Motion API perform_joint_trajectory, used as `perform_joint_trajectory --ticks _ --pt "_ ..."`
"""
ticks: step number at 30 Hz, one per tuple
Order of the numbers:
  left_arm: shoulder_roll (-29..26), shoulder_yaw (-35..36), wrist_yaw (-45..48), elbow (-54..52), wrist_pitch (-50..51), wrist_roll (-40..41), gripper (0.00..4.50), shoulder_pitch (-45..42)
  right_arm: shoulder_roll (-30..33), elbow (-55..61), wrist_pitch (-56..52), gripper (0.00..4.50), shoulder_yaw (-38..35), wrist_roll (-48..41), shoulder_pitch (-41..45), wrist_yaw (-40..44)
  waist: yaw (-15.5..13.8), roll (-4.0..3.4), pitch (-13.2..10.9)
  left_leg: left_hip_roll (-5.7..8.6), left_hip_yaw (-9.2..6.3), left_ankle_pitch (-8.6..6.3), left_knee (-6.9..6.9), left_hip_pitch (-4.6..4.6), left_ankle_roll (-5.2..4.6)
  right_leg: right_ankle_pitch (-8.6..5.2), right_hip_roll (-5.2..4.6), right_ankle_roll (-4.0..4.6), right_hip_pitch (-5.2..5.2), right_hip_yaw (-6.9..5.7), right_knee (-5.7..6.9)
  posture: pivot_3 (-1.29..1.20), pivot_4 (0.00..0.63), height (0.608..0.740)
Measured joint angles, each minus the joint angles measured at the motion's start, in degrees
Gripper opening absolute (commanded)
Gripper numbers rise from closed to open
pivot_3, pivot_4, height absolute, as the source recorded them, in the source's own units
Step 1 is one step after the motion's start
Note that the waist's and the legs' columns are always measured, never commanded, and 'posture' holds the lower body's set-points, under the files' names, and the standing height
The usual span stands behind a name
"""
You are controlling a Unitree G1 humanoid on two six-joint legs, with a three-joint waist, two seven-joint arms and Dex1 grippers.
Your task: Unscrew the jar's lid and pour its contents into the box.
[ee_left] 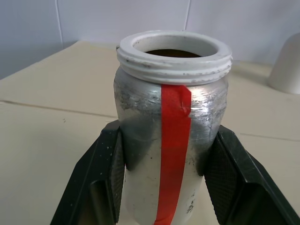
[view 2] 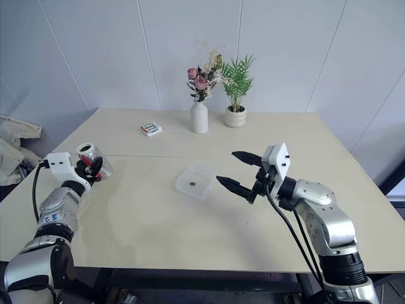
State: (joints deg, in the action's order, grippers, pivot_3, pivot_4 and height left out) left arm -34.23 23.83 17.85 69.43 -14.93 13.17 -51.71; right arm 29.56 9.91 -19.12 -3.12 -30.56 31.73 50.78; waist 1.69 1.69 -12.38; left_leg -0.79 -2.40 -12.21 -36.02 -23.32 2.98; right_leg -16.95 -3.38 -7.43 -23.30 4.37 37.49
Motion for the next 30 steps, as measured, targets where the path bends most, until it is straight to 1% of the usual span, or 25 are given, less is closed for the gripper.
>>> perform_joint_trajectory --ticks 8,9,10,15,19,23,25,28,29,30 --pt "0.13 -1.39 -2.63 0.77 -0.01 -1.04 1.98 0.55 -0.19 0.1 -0.96 4.47 0.42 -0.25 0.02 -0.36 0.06 0.01 0.01 -0.01 0.02 0.0 0.03 0.02 0.0 0.01 0.0 0.02 0.0 0.0 -0.01 0.0 0.15 0.74" --pt "0.13 -1.41 -2.88 0.77 0.01 -1.07 2.7 0.55 -0.2 0.11 -0.97 4.5 0.42 -0.26 0.03 -0.36 0.09 0.01 0.01 -0.01 0.02 0.0 0.03 0.03 0.0 0.01 0.01 0.02 0.0 0.0 -0.01 0.0 0.15 0.74" --pt "0.12 -1.49 -3.14 0.78 0.13 -1.15 2.93 0.58 -0.2 0.11 -0.98 4.5 0.42 -0.26 0.03 -0.35 0.1 0.01 0.01 -0.01 0.03 0.0 0.03 0.03 0.0 0.02 0.01 0.03 0.0 0.0 -0.01 0.0 0.15 0.74" --pt "0.12 -1.72 -3.22 0.8 0.65 -1.21 4.47 1.0 -0.31 0.1 -0.98 4.5 0.42 -0.26 0.03 -0.34 0.04 0.01 0.01 -0.02 0.03 0.0 0.08 0.0 0.01 0.02 0.0 0.03 0.0 -0.01 -0.1 0.0 0.15 0.74" --pt "-0.03 -1.86 -1.62 -0.7 0.65 -1.18 4.47 2.22 -0.85 0.1 -0.98 4.5 0.46 -0.26 0.04 -0.21 0.11 0.01 0.0 -0.03 0.04 -0.01 0.15 0.0 0.02 0.02 0.0 0.03 -0.01 -0.01 -0.16 0.0 0.15 0.74" --pt "-2.01 -2.56 0.29 -6.0 0.74 -1.34 4.47 5.74 -0.96 0.08 -0.97 4.5 0.59 -0.26 0.31 0.04 0.2 0.01 0.01 -0.05 0.05 -0.02 0.23 0.01 0.02 0.01 0.01 0.04 -0.04 -0.01 -0.19 0.0 0.15 0.74" --pt "-4.21 -2.92 2.68 -12.31 1.02 -1.4 4.47 10.33 -0.96 0.05 -0.95 4.5 0.56 -0.27 0.34 0.32 0.57 0.01 0.01 -0.08 0.12 -0.02 0.38 0.03 0.03 -0.01 0.0 0.08 -0.05 0.02 -0.24 0.0 0.15 0.74" --pt "-8.36 -2.86 4.45 -25.11 1.93 -2.1 4.47 21.12 -0.81 -0.05 -0.91 4.5 0.4 -0.29 0.12 0.94 1.15 0.01 0.01 -0.14 0.14 -0.03 0.67 0.04 0.05 -0.04 -0.05 0.16 -0.11 0.01 -0.39 0.0 0.15 0.74" --pt "-9.38 -2.52 4.99 -29.15 2.93 -2.17 4.47 24.66 -0.79 -0.09 -0.91 4.5 0.37 -0.3 -0.01 1.12 1.15 0.01 0.01 -0.14 0.14 -0.03 0.73 0.04 0.05 -0.05 -0.06 0.18 -0.13 0.0 -0.44 0.0 0.15 0.74" --pt "-9.58 -2.24 5.25 -31.25 3.86 -2.08 4.47 26.19 -0.7 -0.16 -0.9 4.5 0.28 -0.3 -0.14 1.26 1.12 0.01 0.01 -0.14 0.14 -0.03 0.77 0.05 0.05 -0.06 -0.08 0.2 -0.13 -0.01 -0.45 0.0 0.15 0.74"
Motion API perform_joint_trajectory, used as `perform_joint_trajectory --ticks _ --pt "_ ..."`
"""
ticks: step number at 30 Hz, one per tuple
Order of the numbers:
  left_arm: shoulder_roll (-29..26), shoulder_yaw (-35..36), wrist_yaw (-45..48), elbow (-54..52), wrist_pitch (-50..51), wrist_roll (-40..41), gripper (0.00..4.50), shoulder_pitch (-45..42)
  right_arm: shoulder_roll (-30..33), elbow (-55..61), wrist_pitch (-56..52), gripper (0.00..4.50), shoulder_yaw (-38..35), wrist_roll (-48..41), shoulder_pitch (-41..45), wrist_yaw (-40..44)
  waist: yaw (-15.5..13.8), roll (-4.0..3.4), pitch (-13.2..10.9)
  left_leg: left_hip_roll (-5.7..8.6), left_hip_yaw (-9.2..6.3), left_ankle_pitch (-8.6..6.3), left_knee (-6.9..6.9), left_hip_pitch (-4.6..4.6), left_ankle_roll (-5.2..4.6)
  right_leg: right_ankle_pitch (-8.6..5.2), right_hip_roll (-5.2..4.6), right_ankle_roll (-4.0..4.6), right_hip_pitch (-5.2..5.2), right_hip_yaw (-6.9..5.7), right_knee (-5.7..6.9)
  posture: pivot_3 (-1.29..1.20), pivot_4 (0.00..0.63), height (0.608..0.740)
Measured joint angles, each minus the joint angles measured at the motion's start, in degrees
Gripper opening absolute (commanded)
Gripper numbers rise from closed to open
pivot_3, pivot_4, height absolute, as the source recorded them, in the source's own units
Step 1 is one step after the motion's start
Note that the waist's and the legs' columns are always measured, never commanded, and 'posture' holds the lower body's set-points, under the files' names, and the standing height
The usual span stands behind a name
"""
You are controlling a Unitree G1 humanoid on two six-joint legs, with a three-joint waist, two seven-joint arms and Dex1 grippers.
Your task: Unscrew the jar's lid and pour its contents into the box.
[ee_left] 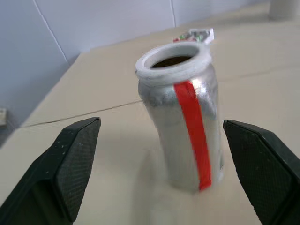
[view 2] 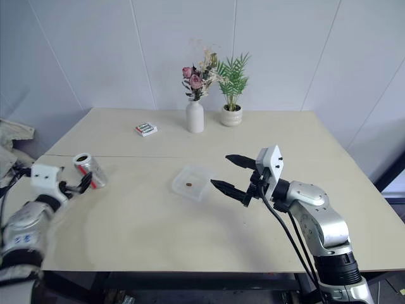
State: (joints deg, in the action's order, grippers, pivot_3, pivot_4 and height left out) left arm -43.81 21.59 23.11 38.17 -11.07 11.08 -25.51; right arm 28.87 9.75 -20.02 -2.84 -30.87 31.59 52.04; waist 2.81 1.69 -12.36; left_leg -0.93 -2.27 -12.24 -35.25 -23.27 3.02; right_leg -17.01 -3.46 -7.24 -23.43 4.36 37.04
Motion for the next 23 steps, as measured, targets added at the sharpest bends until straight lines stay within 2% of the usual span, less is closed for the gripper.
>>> perform_joint_trajectory --ticks 3,5,9,12,13,16,17,23 --pt "-0.83 0.7 4.47 -13.22 2.72 1.85 4.47 10.06 1.06 -0.14 0.09 4.5 -0.01 -0.06 -0.37 1.6 -0.07 0.02 0.01 0.02 0.0 0.0 0.12 -0.02 0.0 -0.02 -0.09 0.03 0.03 -0.02 -0.18 0.0 0.15 0.74" --pt "-1.3 0.53 10.6 -22.23 4.79 5.38 4.47 15.39 4.02 -0.39 0.31 4.5 -0.23 0.05 -1.28 3.96 -0.62 0.02 0.01 0.02 0.01 -0.01 0.18 -0.04 0.0 -0.04 -0.17 0.08 0.04 -0.04 -0.35 0.0 0.15 0.74" --pt "-3.48 0.11 22.98 -34.82 10.09 14.44 4.47 17.42 8.71 -0.8 1.78 4.5 -0.27 0.25 -1.62 9.11 -1.24 0.01 0.02 -0.08 -0.01 -0.02 0.21 -0.01 0.01 -0.17 -0.13 0.59 0.1 -0.14 -0.53 0.0 0.15 0.74" --pt "-4.05 -0.77 26.26 -36.71 11.75 15.51 4.47 16.02 10.72 -2.09 2.82 4.5 -0.57 0.32 -2.08 11.79 -1.06 -0.05 0.03 -0.06 0.1 -0.01 0.22 0.03 0.0 -0.33 -0.07 0.88 0.11 -0.03 -0.55 0.0 0.15 0.74" --pt "-4.66 -2.58 29.21 -36.5 12.03 15.66 4.47 14.25 13.8 -2.04 4.01 4.5 -0.87 0.87 -4.25 14.09 -1.15 -0.05 0.03 -0.05 0.11 -0.01 0.22 0.01 -0.01 -0.44 -0.03 1.07 0.11 -0.05 -0.56 0.0 0.15 0.74" --pt "-7.3 -3.97 35.41 -34.87 11.72 15.63 4.47 12.24 18.83 -0.66 4.48 4.5 -2.37 1.32 -9.44 18.0 -1.19 -0.04 0.03 -0.06 0.12 -0.07 0.23 -0.01 -0.07 -0.33 0.0 0.78 0.09 -0.05 -0.59 0.0 0.15 0.74" --pt "-7.98 -3.97 36.93 -34.66 11.27 15.55 4.47 12.24 19.5 -0.33 4.38 4.5 -2.76 1.1 -10.15 18.56 -0.93 -0.04 0.03 -0.07 0.2 -0.1 0.23 0.01 -0.08 -0.15 0.01 0.44 0.09 0.01 -0.6 0.0 0.15 0.74" --pt "-8.65 -3.55 40.71 -32.33 7.49 14.09 4.47 15.15 20.5 1.15 3.93 4.5 -6.43 -0.01 -11.89 18.41 0.37 -0.03 0.02 -0.16 0.43 -0.13 0.21 0.08 -0.11 -0.15 0.12 0.45 0.03 0.32 -0.58 0.0 0.15 0.74"
